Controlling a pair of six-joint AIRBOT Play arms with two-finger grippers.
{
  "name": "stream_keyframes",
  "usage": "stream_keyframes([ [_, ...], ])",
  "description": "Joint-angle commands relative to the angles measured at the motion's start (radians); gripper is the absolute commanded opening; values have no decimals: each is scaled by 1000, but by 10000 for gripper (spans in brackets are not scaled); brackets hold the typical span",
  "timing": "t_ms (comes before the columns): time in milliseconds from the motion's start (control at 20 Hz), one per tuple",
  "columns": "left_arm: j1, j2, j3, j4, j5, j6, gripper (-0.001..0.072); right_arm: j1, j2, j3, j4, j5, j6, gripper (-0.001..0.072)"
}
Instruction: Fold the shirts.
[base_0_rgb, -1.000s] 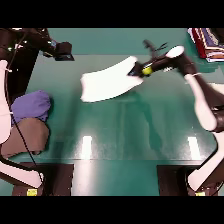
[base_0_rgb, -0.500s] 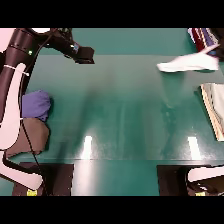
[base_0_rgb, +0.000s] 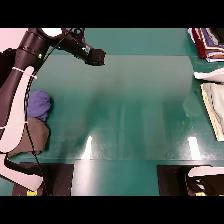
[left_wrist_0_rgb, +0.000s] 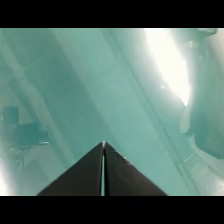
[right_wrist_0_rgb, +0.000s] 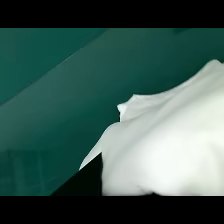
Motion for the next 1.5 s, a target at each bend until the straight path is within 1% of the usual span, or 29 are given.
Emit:
stream_keyframes([
  [0,-4,1,0,0,7,-3,24,-26,14,97,4,15,-3,14],
  [100,-4,1,0,0,6,-2,24,-28,59,69,2,10,-3,14],
  [200,-4,1,0,0,5,-2,24,-51,114,-11,-1,11,-3,14],
  [300,-4,1,0,2,5,5,24,-89,156,-82,-6,53,-5,14],
  [350,-4,1,0,2,6,17,23,-109,176,-116,-6,78,-24,14],
  [600,-4,1,0,2,5,17,23,-258,302,-319,-10,164,-48,15],
  [650,-4,1,0,2,5,17,24,-295,330,-362,-21,179,-48,15],
  [750,-4,1,0,2,6,17,24,-359,384,-444,-95,200,-48,20],
  [800,-4,1,0,2,6,17,24,-386,411,-485,-146,206,-48,91],
  [850,-4,1,0,2,6,18,24,-409,434,-524,-194,206,-48,242],
  [900,-4,1,0,2,5,18,23,-429,455,-562,-233,206,-48,345],
  [950,-4,1,0,2,5,17,24,-451,473,-598,-264,206,-48,377],
  [1000,-4,1,0,2,5,18,24,-473,488,-629,-281,207,-48,390],
  [1200,-4,1,0,1,5,17,23,-510,512,-667,-274,213,-47,389],
  [1350,-4,1,0,1,6,17,24,-438,511,-631,-101,186,-47,387],
  [1450,-4,1,0,1,9,16,24,-320,512,-606,21,179,-44,386],
])
